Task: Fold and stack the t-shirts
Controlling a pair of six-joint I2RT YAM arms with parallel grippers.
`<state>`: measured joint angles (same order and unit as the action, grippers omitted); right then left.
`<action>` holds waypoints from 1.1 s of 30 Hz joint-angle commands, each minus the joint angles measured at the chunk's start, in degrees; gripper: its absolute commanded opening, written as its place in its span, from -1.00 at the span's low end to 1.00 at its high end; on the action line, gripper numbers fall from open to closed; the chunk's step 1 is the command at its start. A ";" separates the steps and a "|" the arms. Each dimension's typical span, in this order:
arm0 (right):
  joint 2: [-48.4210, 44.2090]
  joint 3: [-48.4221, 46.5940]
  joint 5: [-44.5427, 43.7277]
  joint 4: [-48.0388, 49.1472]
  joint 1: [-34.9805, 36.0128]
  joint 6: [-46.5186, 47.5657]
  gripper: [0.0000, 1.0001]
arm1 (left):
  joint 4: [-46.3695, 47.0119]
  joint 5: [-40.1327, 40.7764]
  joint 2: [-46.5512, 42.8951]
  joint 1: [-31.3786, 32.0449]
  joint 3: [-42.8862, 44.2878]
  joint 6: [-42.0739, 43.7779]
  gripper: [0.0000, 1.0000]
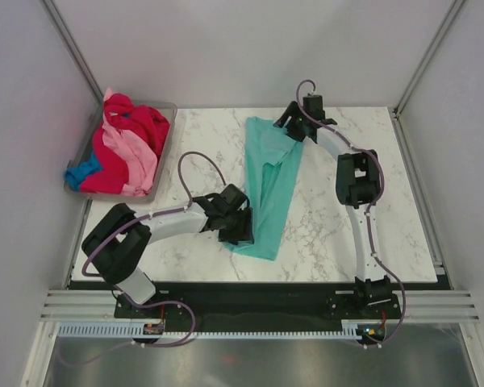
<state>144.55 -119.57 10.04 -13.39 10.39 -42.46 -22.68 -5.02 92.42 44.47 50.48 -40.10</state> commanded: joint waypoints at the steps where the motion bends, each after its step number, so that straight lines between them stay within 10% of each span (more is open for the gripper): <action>1: 11.00 -8.21 4.45 -6.48 2.70 -0.17 0.53 | 1.40 -8.08 2.33 4.74 -3.90 -8.85 0.29; 9: 11.29 -8.14 7.80 -1.55 4.11 1.23 0.57 | -2.19 -6.15 1.45 5.63 0.49 -6.84 0.33; 20: -12.40 -2.53 11.68 -7.08 4.46 10.19 0.96 | -20.64 10.72 -19.18 6.60 10.61 -5.17 0.55; 33: -74.47 79.50 -17.07 -7.89 26.50 -10.84 0.66 | -18.65 14.07 -35.27 1.77 -6.61 -9.38 0.71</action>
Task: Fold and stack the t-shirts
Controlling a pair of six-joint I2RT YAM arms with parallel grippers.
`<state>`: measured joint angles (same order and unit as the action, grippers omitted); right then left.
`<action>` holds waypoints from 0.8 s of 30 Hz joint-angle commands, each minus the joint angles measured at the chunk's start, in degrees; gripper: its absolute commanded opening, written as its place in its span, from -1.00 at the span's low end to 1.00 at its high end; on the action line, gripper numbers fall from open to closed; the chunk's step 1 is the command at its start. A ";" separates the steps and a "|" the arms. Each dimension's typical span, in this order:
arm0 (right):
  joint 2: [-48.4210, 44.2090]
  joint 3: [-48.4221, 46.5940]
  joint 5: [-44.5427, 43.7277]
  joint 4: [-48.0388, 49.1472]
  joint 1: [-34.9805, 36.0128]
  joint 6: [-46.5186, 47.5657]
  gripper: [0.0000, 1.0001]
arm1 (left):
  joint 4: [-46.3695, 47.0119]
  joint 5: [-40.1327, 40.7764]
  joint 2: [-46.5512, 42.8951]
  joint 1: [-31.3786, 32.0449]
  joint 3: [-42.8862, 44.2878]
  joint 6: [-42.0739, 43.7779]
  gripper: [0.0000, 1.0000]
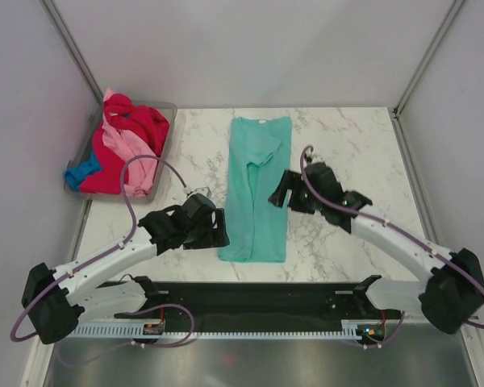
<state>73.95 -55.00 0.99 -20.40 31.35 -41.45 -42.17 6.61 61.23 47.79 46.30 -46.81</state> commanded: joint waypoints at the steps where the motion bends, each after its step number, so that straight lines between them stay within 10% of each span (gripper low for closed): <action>1: -8.17 18.32 -8.90 0.18 7.91 -14.07 0.61 | 1.73 2.35 -4.71 -2.08 -4.80 -2.41 0.71; 5: -12.16 27.83 -13.29 2.03 18.72 -22.09 0.34 | 7.62 -0.54 -6.21 -5.42 -9.82 -0.22 0.69; 24: 0.84 27.32 -15.23 7.05 26.83 -27.45 -0.14 | 24.58 -12.05 0.90 -8.94 -22.22 0.14 0.41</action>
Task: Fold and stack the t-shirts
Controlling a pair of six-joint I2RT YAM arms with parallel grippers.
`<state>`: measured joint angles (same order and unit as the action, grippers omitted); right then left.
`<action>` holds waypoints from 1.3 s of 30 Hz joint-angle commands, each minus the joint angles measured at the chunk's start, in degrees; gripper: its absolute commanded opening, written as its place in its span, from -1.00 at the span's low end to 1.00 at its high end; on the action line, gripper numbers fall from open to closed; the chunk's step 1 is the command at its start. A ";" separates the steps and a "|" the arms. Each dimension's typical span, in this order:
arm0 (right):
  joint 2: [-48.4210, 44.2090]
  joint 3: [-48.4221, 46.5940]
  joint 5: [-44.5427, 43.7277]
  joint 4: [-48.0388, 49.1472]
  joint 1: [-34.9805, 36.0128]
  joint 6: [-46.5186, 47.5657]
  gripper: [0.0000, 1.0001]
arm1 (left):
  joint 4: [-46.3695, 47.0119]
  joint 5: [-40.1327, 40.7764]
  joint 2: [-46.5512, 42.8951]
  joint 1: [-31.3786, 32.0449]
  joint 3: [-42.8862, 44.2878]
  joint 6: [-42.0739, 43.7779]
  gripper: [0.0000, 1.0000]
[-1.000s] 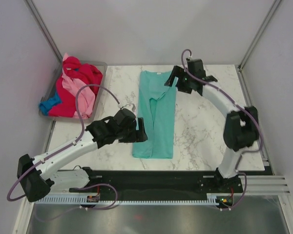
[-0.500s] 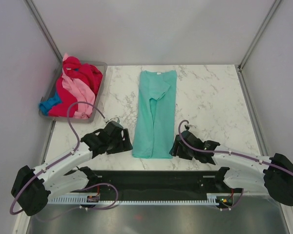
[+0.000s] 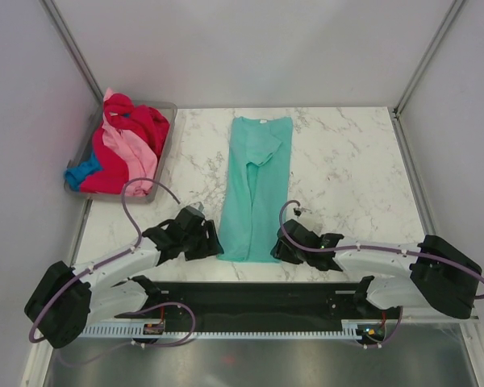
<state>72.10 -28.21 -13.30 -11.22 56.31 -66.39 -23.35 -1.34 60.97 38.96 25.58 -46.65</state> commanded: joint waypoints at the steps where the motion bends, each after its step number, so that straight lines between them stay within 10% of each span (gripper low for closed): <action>1: 2.79 0.43 -1.11 -2.66 2.74 -2.86 -0.15 | 6.30 -4.63 1.34 -0.11 -1.85 -0.10 0.39; 10: -0.02 2.19 -3.13 -5.21 4.24 -5.32 -0.31 | 8.50 -5.86 0.20 -0.11 -4.75 -0.37 0.09; 17: -1.78 4.38 -4.45 -4.77 4.77 -3.93 -0.98 | 10.43 -7.62 -0.85 -0.02 -4.84 0.51 -0.96; 29: -16.89 0.18 -9.46 -21.99 13.12 -10.69 -1.00 | -7.74 -6.31 -15.96 8.41 5.85 -7.31 -0.96; 39: -11.63 -19.24 -14.04 -28.42 0.51 3.09 -1.00 | -20.86 2.49 -1.22 4.73 30.74 4.98 -0.94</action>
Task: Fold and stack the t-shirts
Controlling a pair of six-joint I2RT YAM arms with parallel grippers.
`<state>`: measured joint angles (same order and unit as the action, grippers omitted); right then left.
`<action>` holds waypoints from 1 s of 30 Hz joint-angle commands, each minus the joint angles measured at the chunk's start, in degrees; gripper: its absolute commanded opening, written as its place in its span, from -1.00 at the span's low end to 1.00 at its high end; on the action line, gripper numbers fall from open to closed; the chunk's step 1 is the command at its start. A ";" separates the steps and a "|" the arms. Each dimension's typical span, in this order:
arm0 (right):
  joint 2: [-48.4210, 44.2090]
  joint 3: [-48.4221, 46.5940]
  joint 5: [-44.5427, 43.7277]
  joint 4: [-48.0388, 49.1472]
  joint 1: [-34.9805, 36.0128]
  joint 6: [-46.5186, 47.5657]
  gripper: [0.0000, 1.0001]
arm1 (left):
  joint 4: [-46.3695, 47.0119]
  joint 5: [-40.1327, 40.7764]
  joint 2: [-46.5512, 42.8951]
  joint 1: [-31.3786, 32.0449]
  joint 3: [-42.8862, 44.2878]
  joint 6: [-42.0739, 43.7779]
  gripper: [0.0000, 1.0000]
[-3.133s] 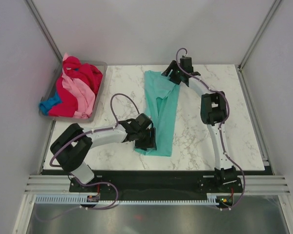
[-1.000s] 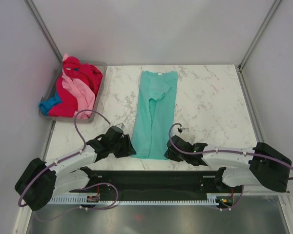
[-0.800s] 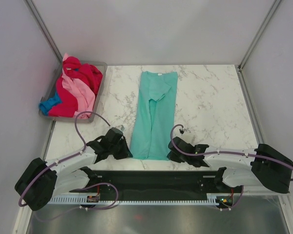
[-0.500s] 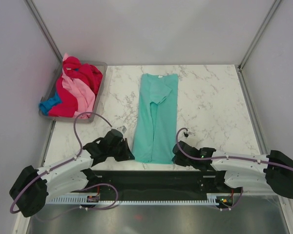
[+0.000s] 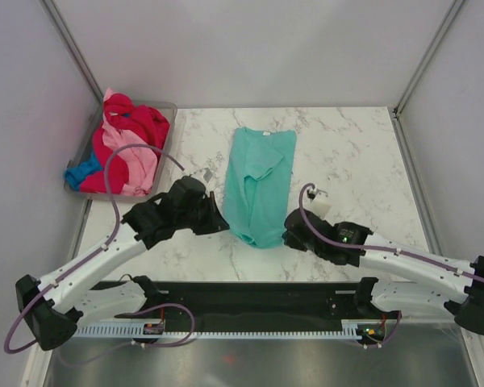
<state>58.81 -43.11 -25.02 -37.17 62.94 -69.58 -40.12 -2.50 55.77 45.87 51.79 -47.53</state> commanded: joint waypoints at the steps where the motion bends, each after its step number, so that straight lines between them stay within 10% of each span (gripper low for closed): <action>1: 3.05 -5.13 -1.45 -1.95 -8.25 10.04 -1.00 | -3.92 2.86 7.22 -4.80 6.72 6.74 -0.94; 14: 24.15 -17.09 10.51 7.54 -28.21 26.16 -1.00 | -2.60 -4.79 35.36 -18.53 25.02 17.82 -0.96; 30: 37.69 -28.07 16.31 9.39 -36.39 32.40 -1.00 | -5.06 -7.17 56.99 -23.10 45.84 24.15 -0.96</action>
<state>95.22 -67.57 -9.52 -28.88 27.55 -39.62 -43.92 -9.23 111.42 23.66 92.75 -27.22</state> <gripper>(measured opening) 0.010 0.033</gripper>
